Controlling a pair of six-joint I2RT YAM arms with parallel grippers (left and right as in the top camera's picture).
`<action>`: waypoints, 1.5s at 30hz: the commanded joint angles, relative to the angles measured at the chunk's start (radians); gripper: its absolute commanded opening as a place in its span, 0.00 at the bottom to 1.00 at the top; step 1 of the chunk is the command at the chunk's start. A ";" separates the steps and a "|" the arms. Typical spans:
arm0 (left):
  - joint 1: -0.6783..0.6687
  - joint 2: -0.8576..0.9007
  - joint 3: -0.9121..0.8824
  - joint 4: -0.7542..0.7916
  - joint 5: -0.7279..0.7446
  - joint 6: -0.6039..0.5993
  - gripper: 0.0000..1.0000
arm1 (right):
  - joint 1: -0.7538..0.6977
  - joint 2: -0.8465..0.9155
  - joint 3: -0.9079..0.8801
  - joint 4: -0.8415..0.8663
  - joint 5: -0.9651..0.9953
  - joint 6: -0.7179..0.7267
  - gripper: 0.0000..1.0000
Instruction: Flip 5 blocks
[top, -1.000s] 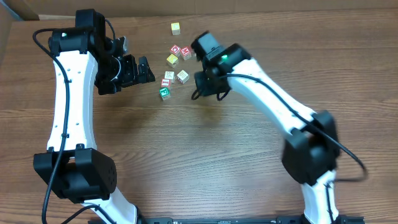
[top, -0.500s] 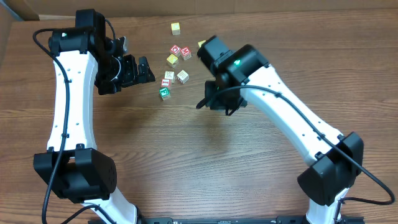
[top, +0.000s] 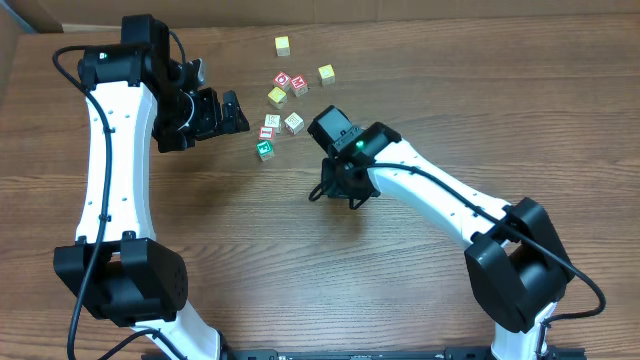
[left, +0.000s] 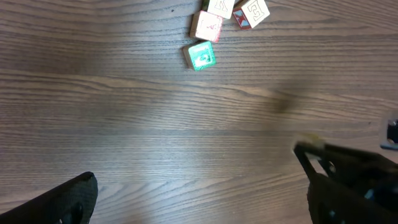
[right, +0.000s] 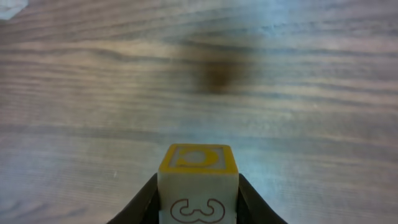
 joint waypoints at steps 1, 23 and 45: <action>-0.007 0.009 0.019 0.000 0.000 -0.011 1.00 | -0.002 0.012 -0.045 0.061 0.041 0.015 0.16; -0.007 0.009 0.019 0.000 0.000 -0.011 1.00 | 0.001 0.038 -0.114 0.279 0.158 0.014 0.15; -0.007 0.009 0.019 0.000 0.000 -0.011 1.00 | 0.073 0.066 -0.138 0.259 0.214 0.015 0.16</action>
